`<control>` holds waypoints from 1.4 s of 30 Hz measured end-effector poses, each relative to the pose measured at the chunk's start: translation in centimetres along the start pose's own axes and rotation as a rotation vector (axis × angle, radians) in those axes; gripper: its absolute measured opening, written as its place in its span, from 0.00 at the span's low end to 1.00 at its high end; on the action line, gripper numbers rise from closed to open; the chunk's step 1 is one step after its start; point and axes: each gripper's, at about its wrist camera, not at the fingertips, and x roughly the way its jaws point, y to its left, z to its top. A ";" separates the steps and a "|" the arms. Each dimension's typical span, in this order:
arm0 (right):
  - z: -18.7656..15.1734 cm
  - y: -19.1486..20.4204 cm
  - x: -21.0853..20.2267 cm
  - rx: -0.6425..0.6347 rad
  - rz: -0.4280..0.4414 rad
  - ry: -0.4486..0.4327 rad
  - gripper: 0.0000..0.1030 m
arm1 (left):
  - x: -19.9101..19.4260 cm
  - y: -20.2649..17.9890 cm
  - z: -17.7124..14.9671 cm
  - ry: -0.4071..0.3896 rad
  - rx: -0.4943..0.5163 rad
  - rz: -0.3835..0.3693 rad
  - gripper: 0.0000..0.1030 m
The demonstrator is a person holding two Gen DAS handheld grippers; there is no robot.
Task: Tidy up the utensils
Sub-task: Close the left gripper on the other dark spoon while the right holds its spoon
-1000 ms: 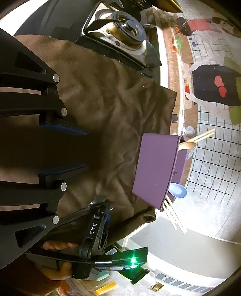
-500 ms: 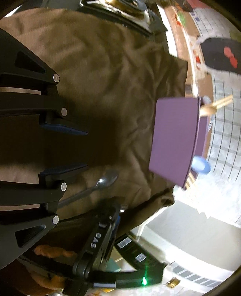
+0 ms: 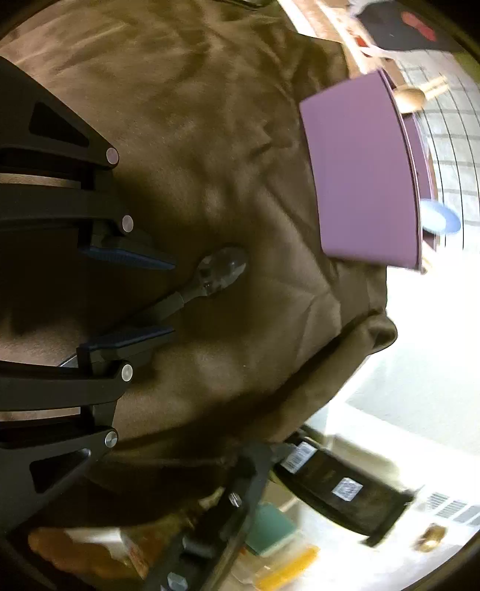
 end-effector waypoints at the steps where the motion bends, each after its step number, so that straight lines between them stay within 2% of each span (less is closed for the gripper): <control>1: 0.0 -0.2 -0.2 0.003 0.001 -0.004 0.29 | 0.2 -0.2 0.0 0.003 0.010 0.008 0.32; 7: -0.1 -0.7 -0.9 0.013 0.002 -0.015 0.29 | 0.1 0.8 0.0 -0.021 0.050 0.064 0.32; 10: -0.1 -0.8 -1.0 0.018 0.006 -0.019 0.29 | 0.2 2.3 0.5 -0.015 -0.001 0.066 0.32; 13: -0.1 -0.9 -1.0 0.021 0.009 -0.021 0.29 | 0.6 3.9 1.5 -0.001 -0.085 0.033 0.32; 17: -0.1 -1.1 -1.1 0.026 0.005 -0.024 0.29 | 1.2 4.3 2.8 0.008 -0.129 0.039 0.32; 19: -0.1 -1.2 -1.2 0.030 0.002 -0.028 0.20 | 1.8 4.4 3.5 0.008 -0.161 0.051 0.32; 21: -0.2 -1.3 -1.2 0.032 0.004 -0.023 0.19 | 2.2 4.4 4.2 0.008 -0.184 0.070 0.32; 25: -0.4 -1.4 -1.1 0.029 0.009 -0.019 0.19 | 2.7 4.1 5.0 0.005 -0.172 0.116 0.32; 28: -0.7 -1.4 -0.8 0.021 0.035 0.004 0.20 | 2.9 4.0 5.1 0.003 -0.152 0.119 0.32; 32: -1.2 -1.4 0.2 0.020 0.051 0.049 0.29 | 2.7 4.4 4.7 0.014 -0.062 0.110 0.32; 36: -2.0 -0.9 1.4 0.011 0.053 0.101 0.29 | 1.3 6.4 3.5 0.019 0.010 0.113 0.32; 39: -2.5 -0.3 2.5 -0.008 0.028 0.132 0.29 | 0.1 8.4 2.4 0.030 0.011 0.073 0.32; 42: -2.4 -0.2 3.7 -0.002 0.024 0.157 0.29 | -1.0 10.2 1.6 0.039 -0.045 0.020 0.32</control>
